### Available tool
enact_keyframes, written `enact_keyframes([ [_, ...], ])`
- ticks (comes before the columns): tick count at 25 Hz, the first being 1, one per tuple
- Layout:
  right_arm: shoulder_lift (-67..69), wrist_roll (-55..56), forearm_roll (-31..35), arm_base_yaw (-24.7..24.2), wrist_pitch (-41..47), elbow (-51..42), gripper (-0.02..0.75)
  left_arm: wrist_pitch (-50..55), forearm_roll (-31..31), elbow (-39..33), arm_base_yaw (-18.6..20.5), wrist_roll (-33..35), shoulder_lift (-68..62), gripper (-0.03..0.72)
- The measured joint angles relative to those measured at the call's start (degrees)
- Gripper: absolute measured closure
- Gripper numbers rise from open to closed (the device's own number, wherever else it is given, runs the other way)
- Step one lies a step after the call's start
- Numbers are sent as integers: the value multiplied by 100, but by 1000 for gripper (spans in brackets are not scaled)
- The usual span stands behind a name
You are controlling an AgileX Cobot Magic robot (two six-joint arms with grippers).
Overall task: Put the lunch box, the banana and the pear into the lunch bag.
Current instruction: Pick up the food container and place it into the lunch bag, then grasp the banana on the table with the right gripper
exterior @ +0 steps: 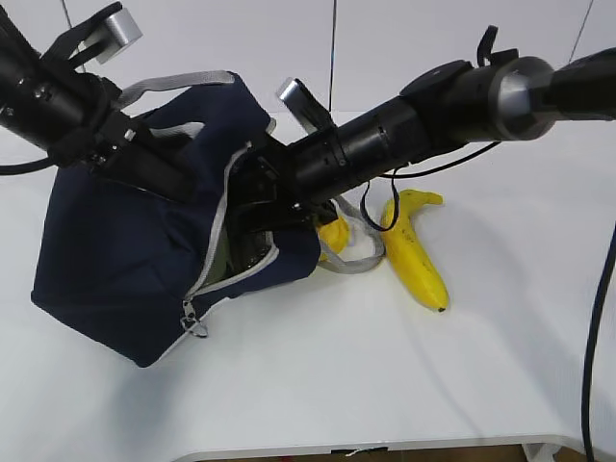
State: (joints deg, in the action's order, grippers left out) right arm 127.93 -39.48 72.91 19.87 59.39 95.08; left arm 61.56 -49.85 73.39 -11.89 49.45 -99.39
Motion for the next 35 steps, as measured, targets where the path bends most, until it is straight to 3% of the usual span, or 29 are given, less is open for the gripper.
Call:
enact_keyframes([
  [7,-236,-221,-337,-304,614,341,295,123,-8,0,0,-93,0,698],
  [24,-1739,2500,-5350,-328,1013,679,295,230,-215,0,59,-151,0,699],
  [32,-1764,3306,-6267,-328,1061,679,290,257,-224,0,59,-312,0,699],
  [35,-1722,3386,-6358,-328,901,679,237,277,-224,0,59,-349,0,699],
])
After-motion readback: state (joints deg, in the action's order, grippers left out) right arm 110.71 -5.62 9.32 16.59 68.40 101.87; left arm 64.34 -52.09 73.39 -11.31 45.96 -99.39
